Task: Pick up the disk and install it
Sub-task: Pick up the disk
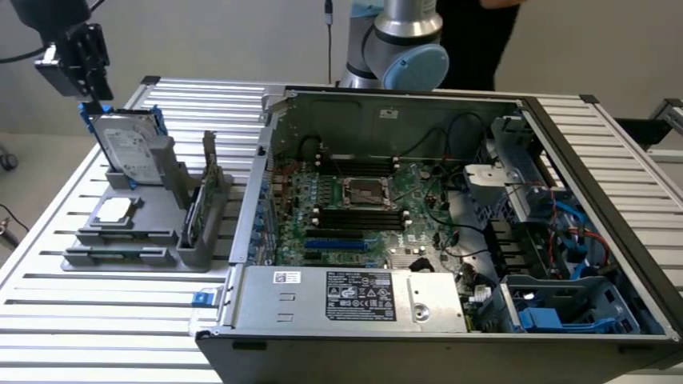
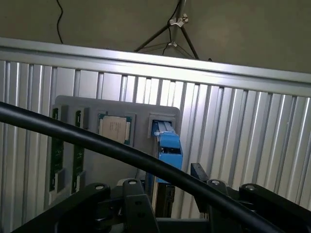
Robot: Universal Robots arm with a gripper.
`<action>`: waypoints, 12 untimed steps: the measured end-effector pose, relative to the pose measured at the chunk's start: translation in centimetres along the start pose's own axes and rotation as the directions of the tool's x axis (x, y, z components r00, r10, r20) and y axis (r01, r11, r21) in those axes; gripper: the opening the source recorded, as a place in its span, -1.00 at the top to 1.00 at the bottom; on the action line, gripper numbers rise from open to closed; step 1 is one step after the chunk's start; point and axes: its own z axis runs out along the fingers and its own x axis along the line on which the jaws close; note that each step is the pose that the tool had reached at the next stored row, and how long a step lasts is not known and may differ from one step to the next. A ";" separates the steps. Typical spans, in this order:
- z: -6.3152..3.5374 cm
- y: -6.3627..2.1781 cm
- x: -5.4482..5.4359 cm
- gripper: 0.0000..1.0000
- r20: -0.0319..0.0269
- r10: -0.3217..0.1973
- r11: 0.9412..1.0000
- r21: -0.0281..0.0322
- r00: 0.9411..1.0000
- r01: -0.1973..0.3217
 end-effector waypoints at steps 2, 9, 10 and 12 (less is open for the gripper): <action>0.17 0.00 0.0 0.04 0.000 0.021 1.000 -0.002 1.000 -0.021; 0.66 -0.01 0.0 0.04 0.001 0.090 0.996 -0.010 0.996 -0.090; 0.70 -0.01 0.0 0.04 0.001 0.092 0.996 -0.011 0.996 -0.092; 0.81 0.00 0.0 0.04 0.001 0.098 0.995 -0.011 0.995 -0.098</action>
